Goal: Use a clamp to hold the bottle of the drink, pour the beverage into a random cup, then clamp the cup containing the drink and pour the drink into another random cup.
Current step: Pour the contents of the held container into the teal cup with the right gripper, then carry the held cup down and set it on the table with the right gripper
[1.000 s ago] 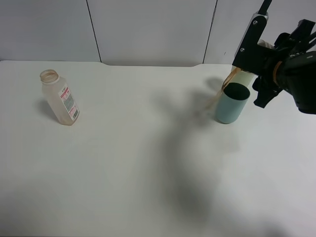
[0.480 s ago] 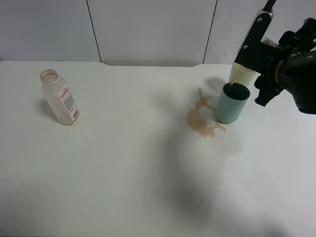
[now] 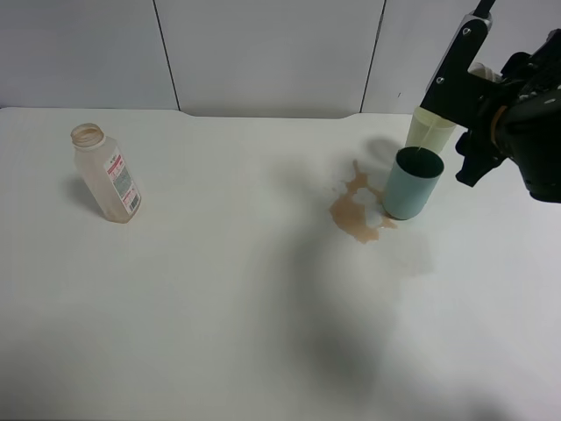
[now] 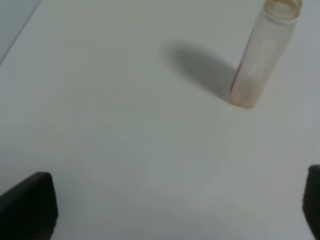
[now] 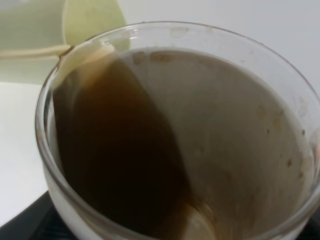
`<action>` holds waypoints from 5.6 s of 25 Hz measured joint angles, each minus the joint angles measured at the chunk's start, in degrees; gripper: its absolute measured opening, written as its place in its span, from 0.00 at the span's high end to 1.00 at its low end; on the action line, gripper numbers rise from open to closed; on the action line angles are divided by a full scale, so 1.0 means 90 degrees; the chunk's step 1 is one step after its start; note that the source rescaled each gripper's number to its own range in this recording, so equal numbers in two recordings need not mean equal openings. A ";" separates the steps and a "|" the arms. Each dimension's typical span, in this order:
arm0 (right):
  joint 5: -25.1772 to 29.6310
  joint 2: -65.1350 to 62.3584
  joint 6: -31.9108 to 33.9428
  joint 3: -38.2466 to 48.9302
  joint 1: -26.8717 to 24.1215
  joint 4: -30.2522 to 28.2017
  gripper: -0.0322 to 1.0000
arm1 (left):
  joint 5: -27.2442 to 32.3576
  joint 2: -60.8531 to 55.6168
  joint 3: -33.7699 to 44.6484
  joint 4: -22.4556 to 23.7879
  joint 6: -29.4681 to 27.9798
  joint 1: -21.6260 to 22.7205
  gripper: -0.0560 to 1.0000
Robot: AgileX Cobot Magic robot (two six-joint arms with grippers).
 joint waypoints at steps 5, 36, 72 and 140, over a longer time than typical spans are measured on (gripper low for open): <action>0.0049 0.0000 -0.0212 0.0000 0.0000 0.0000 0.97 | 0.0000 0.0000 0.0000 0.0000 0.0000 0.0000 0.00; 0.0204 0.0000 -0.1331 0.0000 0.0000 0.0000 0.97 | 0.0006 0.0000 0.0000 0.0000 0.0000 0.0000 0.00; 0.0405 0.0000 -0.3461 0.0000 0.0000 -0.0024 0.97 | 0.0000 0.0000 0.0000 0.0000 0.0000 0.0000 0.00; -0.9184 0.2475 -0.4811 -0.1284 0.1301 0.9599 0.97 | 0.0006 0.0000 0.0000 0.0000 0.0000 0.0000 0.00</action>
